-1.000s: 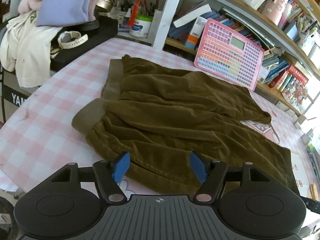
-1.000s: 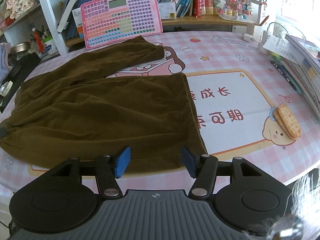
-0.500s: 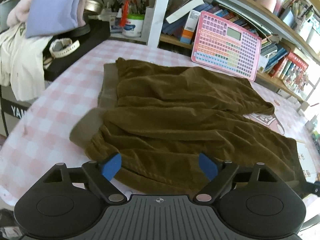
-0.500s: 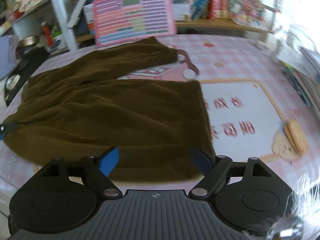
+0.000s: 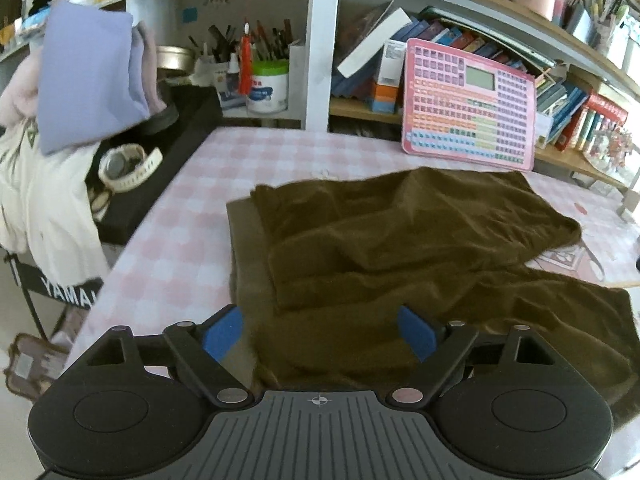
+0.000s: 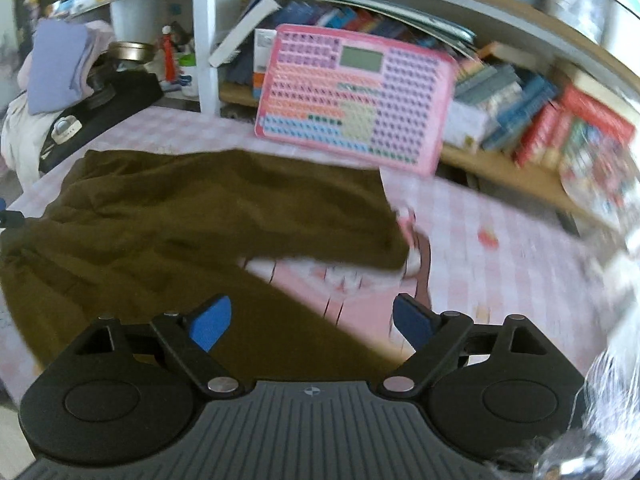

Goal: Fold clothes

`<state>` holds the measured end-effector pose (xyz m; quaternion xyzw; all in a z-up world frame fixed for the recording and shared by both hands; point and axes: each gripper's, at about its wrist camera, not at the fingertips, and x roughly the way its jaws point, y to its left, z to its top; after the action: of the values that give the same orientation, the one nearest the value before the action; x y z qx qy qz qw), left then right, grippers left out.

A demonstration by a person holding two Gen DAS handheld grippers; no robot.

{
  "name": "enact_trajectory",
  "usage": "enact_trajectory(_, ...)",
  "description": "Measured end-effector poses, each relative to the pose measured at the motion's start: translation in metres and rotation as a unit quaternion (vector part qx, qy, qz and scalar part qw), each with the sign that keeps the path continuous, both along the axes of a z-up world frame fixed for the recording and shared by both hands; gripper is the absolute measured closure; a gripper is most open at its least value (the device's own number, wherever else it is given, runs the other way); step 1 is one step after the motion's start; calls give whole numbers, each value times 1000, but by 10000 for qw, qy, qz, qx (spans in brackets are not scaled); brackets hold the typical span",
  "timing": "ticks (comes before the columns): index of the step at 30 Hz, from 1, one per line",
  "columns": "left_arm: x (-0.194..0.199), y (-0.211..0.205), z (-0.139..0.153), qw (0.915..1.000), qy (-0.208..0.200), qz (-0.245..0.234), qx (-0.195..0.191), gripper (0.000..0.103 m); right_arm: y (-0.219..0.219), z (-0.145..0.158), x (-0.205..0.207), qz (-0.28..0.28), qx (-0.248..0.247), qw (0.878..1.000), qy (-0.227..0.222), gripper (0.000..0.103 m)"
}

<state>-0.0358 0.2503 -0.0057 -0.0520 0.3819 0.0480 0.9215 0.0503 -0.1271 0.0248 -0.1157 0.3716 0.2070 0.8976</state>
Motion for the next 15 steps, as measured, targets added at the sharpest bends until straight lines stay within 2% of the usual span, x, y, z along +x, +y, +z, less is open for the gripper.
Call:
enact_trajectory(7,56,10,8,9998,-20,-59,199,15,7,2,102,640,-290,9975,-90,15)
enact_trajectory(15,135,25,-6,9996,180,11,216,15,7,-6,222,698,-215,9973,30,15)
